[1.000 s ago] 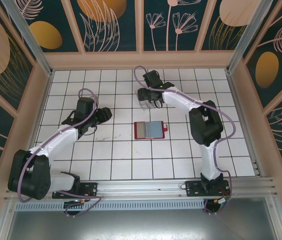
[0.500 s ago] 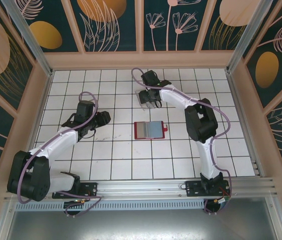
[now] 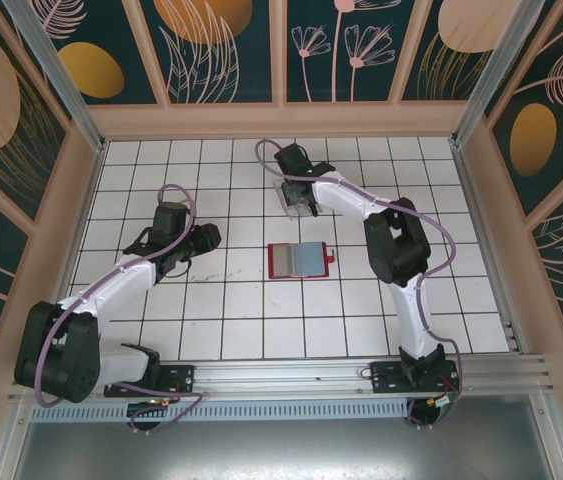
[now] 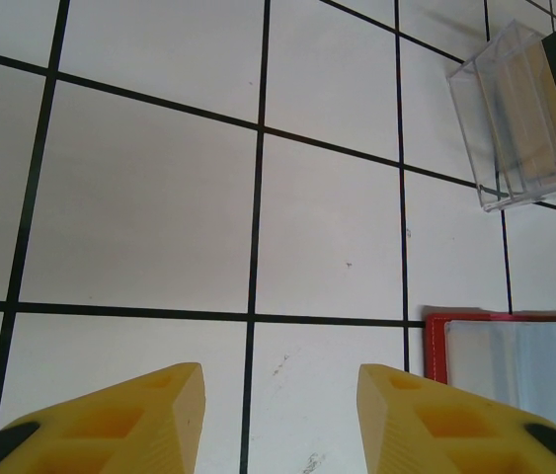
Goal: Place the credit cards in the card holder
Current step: Pick up the credit card from the storage box.
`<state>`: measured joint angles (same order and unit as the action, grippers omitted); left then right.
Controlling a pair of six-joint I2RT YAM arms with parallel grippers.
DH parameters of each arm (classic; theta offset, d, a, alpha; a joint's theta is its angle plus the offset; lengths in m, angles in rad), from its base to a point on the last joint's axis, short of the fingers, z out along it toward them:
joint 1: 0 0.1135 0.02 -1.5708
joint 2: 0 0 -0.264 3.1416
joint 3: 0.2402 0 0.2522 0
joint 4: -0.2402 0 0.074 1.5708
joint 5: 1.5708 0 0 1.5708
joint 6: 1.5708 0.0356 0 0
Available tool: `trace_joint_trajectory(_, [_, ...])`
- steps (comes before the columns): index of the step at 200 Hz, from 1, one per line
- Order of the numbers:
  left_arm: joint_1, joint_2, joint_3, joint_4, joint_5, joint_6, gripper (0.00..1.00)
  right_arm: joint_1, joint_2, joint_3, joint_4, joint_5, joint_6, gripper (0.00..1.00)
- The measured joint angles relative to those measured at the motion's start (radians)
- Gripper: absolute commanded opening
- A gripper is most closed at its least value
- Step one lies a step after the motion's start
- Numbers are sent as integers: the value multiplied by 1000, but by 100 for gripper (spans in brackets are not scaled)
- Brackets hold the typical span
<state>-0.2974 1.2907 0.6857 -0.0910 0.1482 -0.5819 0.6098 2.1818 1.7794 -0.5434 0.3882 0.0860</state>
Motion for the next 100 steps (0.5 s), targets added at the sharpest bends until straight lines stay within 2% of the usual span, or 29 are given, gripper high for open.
trace_joint_trajectory(68, [0, -2, -22, 6, 11, -2, 46, 10, 0, 11, -8, 58, -6, 64])
trace_joint_trajectory(100, [0, -2, -31, 12, 17, -5, 46, 14, 0, 11, -7, 64, -6, 53])
